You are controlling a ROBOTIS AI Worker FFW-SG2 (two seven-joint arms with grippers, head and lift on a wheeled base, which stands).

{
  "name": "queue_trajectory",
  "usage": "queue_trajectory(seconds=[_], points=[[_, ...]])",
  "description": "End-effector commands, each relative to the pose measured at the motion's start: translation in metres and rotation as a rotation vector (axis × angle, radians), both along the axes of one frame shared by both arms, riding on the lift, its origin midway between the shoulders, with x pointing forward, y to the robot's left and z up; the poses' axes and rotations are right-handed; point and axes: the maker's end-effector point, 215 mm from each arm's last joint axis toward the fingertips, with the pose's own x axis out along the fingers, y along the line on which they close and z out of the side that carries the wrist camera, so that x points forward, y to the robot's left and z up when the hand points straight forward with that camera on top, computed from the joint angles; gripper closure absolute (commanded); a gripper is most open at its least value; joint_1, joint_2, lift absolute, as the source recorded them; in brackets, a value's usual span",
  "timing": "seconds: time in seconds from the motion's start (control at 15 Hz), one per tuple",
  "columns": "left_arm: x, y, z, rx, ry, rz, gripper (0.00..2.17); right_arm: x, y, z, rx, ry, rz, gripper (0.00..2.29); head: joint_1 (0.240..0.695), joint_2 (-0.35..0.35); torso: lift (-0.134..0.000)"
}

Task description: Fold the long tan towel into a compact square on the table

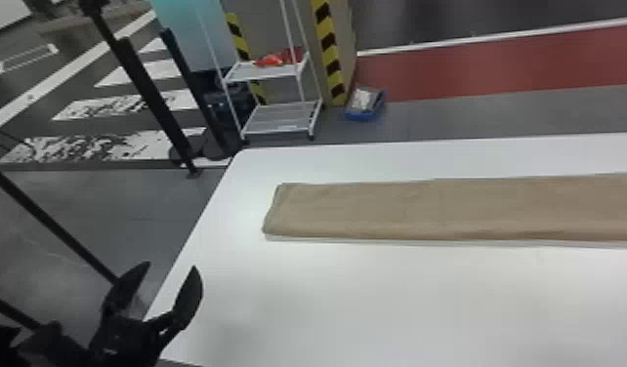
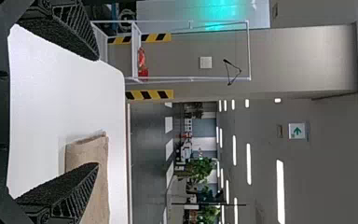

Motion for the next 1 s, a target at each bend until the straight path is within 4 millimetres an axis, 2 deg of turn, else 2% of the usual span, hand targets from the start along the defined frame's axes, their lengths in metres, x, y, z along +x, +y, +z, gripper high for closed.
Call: queue_trajectory(seconds=[0.0,0.93], points=[[0.0,0.0,0.0,0.0,0.0,0.0,0.08,0.0,-0.0002,0.0,0.0,0.0,-0.001,0.13,0.695,0.35,-0.123],[0.0017,-0.0023,0.0012,-0.001,-0.004,-0.006,0.08,-0.0012,-0.0009,0.0,-0.001,0.002,-0.002,0.13,0.695,0.35,-0.123]])
